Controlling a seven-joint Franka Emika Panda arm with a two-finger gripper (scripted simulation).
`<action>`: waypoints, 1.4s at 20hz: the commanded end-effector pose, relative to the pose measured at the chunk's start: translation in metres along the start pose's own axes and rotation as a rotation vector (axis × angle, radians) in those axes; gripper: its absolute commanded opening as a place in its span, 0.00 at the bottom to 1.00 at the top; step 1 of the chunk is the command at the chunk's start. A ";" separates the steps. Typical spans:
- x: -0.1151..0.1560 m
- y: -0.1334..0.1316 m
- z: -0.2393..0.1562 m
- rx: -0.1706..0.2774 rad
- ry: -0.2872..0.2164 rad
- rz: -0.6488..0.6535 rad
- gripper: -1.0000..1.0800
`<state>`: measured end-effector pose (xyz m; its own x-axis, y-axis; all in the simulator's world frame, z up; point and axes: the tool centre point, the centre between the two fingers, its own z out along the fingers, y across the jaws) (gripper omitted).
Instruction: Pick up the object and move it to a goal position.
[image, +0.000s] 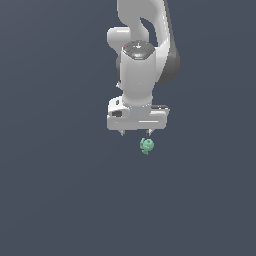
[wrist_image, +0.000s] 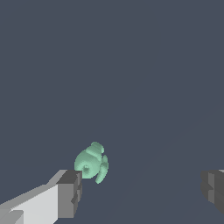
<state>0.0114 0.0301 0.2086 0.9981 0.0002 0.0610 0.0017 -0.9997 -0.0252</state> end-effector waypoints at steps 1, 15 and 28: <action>0.000 0.000 0.000 0.000 0.000 0.000 0.96; -0.006 0.009 0.013 0.009 -0.023 -0.016 0.96; -0.036 -0.041 0.080 -0.012 -0.051 -0.228 0.96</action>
<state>-0.0138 0.0645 0.1386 0.9815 0.1907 0.0174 0.1908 -0.9816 -0.0081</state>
